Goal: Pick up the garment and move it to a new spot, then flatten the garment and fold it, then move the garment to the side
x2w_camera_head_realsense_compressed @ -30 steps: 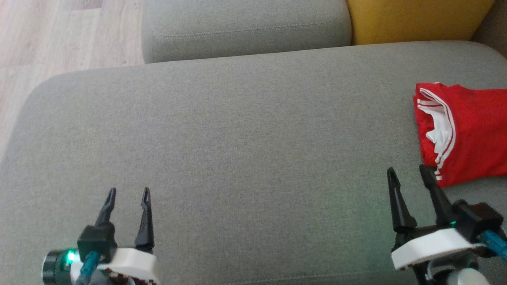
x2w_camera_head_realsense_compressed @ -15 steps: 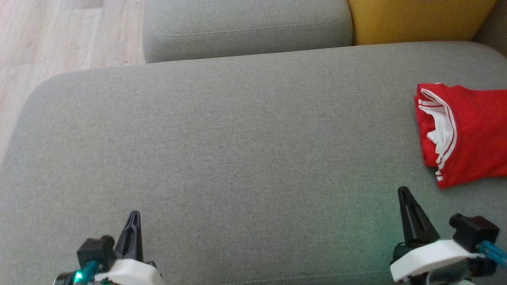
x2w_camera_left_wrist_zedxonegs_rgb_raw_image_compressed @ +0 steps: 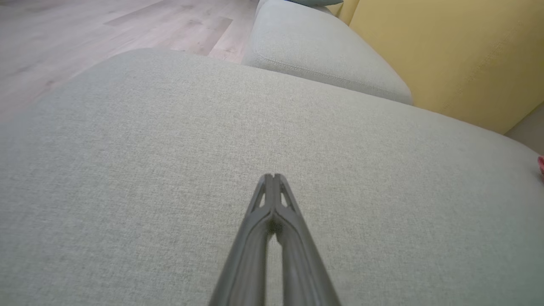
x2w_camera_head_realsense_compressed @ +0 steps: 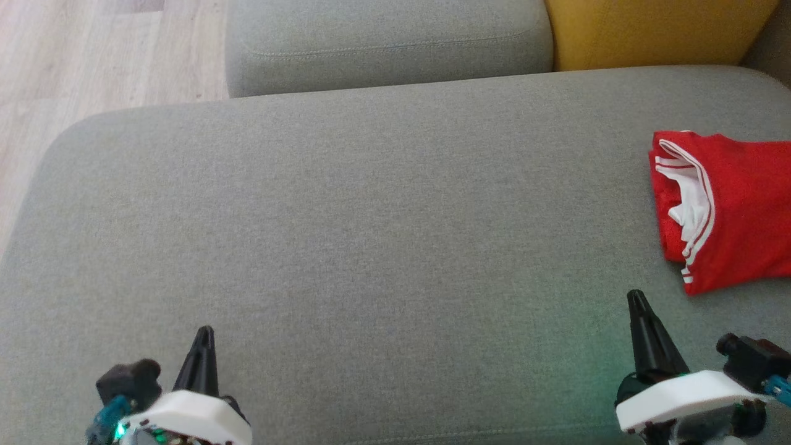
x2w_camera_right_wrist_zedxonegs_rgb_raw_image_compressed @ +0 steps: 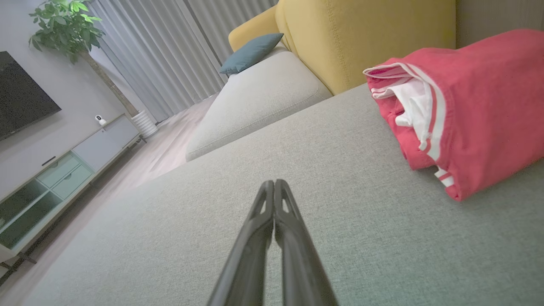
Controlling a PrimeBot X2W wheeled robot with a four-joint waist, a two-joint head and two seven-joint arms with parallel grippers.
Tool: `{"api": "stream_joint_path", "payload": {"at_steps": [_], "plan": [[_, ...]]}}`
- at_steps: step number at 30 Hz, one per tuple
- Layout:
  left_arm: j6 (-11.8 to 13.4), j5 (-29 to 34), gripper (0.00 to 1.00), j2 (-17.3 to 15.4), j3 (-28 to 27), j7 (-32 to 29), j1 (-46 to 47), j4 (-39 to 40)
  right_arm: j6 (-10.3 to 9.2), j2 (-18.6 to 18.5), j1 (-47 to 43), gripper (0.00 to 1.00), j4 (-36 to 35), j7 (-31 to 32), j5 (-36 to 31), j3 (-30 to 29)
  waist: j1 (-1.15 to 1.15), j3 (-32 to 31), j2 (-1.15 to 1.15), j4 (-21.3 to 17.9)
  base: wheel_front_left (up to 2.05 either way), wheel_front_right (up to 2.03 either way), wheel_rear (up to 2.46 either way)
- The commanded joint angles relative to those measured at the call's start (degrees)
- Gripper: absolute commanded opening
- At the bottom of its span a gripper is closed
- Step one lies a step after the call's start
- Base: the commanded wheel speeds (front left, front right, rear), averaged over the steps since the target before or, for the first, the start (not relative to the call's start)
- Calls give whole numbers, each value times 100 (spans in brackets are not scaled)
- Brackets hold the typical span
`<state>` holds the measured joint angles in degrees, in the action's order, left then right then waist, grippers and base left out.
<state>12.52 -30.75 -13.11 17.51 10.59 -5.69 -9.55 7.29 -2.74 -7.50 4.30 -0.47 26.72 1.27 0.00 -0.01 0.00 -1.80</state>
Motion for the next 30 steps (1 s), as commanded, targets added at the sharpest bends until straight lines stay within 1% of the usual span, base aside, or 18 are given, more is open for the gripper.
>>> {"api": "stream_joint_path", "payload": {"at_steps": [1, 29, 30], "plan": [[-62, -152, 0, -30, -193, -33, 295, 145, 4, -99, 314, 0, -156, 21, 171, -11, 0, 0, 0, 2, 0, 0, 0], [-596, -1874, 0, 193, -709, -419, 534, -10, 9, -155, 594, 0, 146, 118, 2013, -112, 0, 6, 0, 51, 0, 0, 0], [-635, -2000, 0, 211, -749, -449, 551, -21, 9, -158, 615, 0, 169, 127, 2148, -121, 0, 6, 0, 55, 0, 0, 0]]}}
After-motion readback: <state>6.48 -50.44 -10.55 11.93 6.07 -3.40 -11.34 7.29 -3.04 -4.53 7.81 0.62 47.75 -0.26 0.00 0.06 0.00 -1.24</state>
